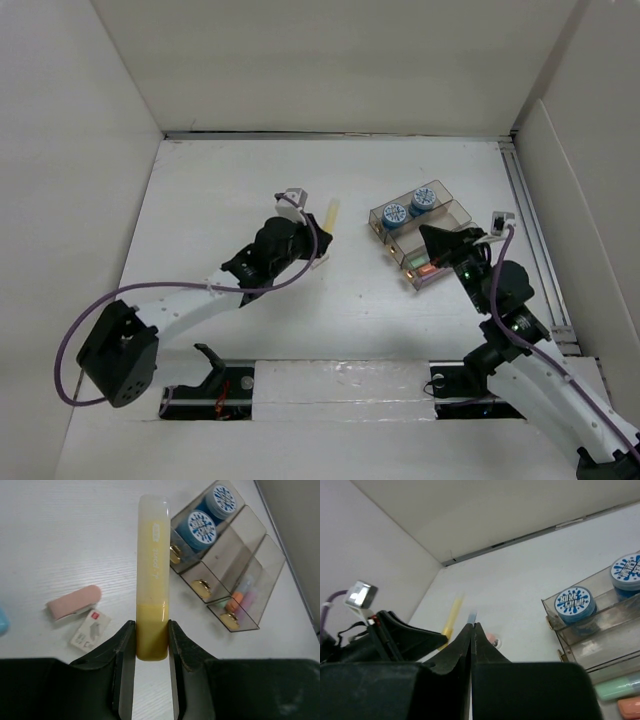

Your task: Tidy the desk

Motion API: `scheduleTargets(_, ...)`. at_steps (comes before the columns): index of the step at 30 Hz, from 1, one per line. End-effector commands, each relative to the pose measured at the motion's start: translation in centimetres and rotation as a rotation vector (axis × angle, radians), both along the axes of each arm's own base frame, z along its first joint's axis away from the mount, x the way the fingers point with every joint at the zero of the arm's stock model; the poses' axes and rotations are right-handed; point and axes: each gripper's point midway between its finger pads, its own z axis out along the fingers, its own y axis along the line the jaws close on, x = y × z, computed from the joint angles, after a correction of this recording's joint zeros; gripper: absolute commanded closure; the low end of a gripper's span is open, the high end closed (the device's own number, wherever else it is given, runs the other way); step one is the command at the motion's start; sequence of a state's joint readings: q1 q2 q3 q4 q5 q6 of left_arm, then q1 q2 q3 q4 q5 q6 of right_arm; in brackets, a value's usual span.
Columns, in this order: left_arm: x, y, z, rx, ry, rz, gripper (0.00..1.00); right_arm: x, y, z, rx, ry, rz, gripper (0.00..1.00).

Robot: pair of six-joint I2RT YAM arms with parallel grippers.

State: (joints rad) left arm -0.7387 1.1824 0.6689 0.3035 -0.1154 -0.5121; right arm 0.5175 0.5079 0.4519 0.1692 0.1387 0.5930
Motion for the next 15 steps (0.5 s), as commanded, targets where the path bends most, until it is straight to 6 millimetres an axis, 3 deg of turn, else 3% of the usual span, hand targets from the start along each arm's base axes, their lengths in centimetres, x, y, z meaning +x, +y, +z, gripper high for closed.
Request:
scheduleTargets(1, -0.7, -5.5, 3.3, -0.151, -0.037, -0.197, 0.96, -1.1, -0.8, 4.3, 0.054, -0.116, -0.005, 1.00)
scheduleTargets(2, -0.8, -6.5, 3.8, -0.155, -0.053, -0.214, 0.95, -1.3, -0.9, 4.3, 0.056, -0.116, -0.004, 1.00)
scheduleTargets(3, -1.8, -8.7, 2.6, -0.124, -0.034, -0.260, 0.95, -1.5, -1.1, 4.4, 0.061, -0.121, -0.012, 1.00)
scheduleTargets(4, -1.7, -10.4, 4.3, -0.120, -0.066, -0.288, 0.95, -1.9, -1.5, 4.7, 0.076, -0.138, -0.021, 1.00)
scheduleTargets(5, -1.8, -11.6, 4.6, -0.103, -0.080, -0.302, 0.95, -2.0, -2.0, 4.9, 0.088, -0.143, -0.039, 1.00)
scheduleTargets(6, -2.9, -13.8, 3.2, -0.071, -0.059, -0.351, 0.94, -2.0, -2.2, 4.7, 0.092, -0.144, -0.046, 1.00)
scheduleTargets(8, -3.0, -16.6, 5.1, -0.084, -0.097, -0.395, 0.94, -2.7, -2.7, 5.4, 0.109, -0.168, -0.055, 0.92)
scheduleTargets(9, -2.7, -17.6, 3.4, -0.063, -0.069, -0.412, 0.94, -2.8, -3.0, 5.4, 0.115, -0.169, -0.065, 0.88)
scheduleTargets(10, -3.2, -19.3, 4.9, -0.098, -0.086, -0.461, 0.94, -3.1, -3.4, 5.5, 0.129, -0.178, -0.075, 0.84)
scheduleTargets(11, -3.2, -20.0, 4.8, -0.107, -0.081, -0.478, 0.94, -3.0, -3.8, 5.4, 0.141, -0.175, -0.100, 0.83)
scheduleTargets(12, -3.0, -20.9, 3.3, -0.096, -0.060, -0.495, 0.94, -3.2, -4.0, 5.5, 0.148, -0.179, -0.104, 0.82)
scheduleTargets(13, -3.0, -22.0, 4.0, -0.120, -0.070, -0.527, 0.94, -3.3, -4.0, 5.6, 0.152, -0.184, -0.099, 0.79)
scheduleTargets(15, -2.7, -23.4, 1.7, -0.094, -0.028, -0.555, 0.93, -3.7, -4.2, 5.9, 0.153, -0.195, -0.097, 0.78)
